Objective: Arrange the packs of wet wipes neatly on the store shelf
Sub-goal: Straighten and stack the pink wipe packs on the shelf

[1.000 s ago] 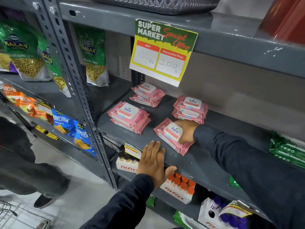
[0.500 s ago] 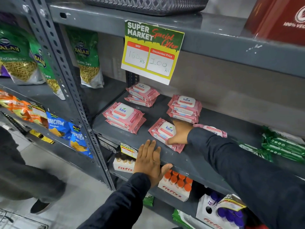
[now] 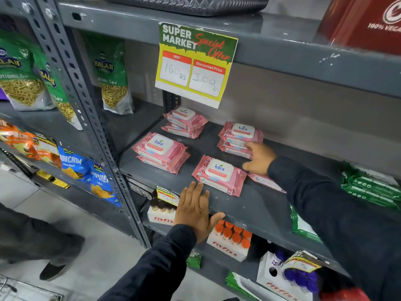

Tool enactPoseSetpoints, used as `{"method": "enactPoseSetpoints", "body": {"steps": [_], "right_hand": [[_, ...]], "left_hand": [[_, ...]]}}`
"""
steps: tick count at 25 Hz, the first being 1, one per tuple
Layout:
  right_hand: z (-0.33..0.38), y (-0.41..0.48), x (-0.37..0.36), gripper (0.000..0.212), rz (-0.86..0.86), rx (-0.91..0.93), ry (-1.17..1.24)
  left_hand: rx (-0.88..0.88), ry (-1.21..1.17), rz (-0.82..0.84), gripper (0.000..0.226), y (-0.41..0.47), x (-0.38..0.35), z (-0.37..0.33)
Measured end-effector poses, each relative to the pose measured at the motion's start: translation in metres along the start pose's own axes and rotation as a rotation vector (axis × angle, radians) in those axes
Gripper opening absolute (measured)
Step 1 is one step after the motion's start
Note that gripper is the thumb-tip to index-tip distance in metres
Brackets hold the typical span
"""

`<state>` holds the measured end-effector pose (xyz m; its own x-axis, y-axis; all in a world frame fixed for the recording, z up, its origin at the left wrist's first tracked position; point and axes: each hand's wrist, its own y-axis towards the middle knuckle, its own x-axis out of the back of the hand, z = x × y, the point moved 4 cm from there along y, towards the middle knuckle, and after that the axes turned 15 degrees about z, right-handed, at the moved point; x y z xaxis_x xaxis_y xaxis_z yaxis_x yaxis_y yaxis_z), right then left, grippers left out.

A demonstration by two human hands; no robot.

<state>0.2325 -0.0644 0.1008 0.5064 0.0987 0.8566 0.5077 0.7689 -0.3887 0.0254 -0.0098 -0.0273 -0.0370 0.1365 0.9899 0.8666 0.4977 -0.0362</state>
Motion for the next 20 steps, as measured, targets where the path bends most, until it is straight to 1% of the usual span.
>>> {"method": "enactPoseSetpoints", "body": {"steps": [1,3,5,10,11,13,14,16,18,20], "right_hand": [[-0.019,-0.001,0.009,0.076,-0.005,-0.078,-0.072],[-0.053,-0.007,0.012,0.082,0.100,-0.240,-0.222],[-0.075,-0.015,0.001,0.086,0.195,-0.324,-0.279],[-0.077,-0.022,0.002,0.064,0.089,-0.277,-0.225],[-0.074,-0.022,0.006,0.062,0.083,-0.277,-0.227],[-0.066,-0.023,0.014,0.069,0.084,-0.286,-0.240],[-0.060,-0.025,0.019,0.070,0.087,-0.303,-0.261],[-0.043,-0.031,0.030,0.059,0.068,-0.331,-0.356],[-0.023,-0.038,0.040,0.050,-0.016,-0.357,-0.507],[-0.002,-0.046,0.043,0.055,-0.092,-0.348,-0.577]], "left_hand": [[0.000,-0.001,-0.001,0.082,0.000,0.000,0.000],[-0.004,0.001,0.002,0.082,0.001,-0.001,-0.001],[-0.006,0.003,-0.002,0.082,0.001,-0.002,0.000],[-0.016,-0.007,-0.017,0.081,0.001,-0.001,0.000],[-0.015,-0.007,-0.015,0.081,0.001,-0.001,0.000],[-0.010,-0.004,-0.006,0.081,0.001,-0.001,0.000],[-0.006,0.000,-0.004,0.082,0.001,-0.001,0.000],[-0.004,0.006,-0.003,0.082,0.001,-0.001,0.000],[-0.005,0.008,-0.006,0.082,0.001,0.000,0.000],[-0.004,0.006,-0.009,0.083,0.001,0.001,-0.001]]}}
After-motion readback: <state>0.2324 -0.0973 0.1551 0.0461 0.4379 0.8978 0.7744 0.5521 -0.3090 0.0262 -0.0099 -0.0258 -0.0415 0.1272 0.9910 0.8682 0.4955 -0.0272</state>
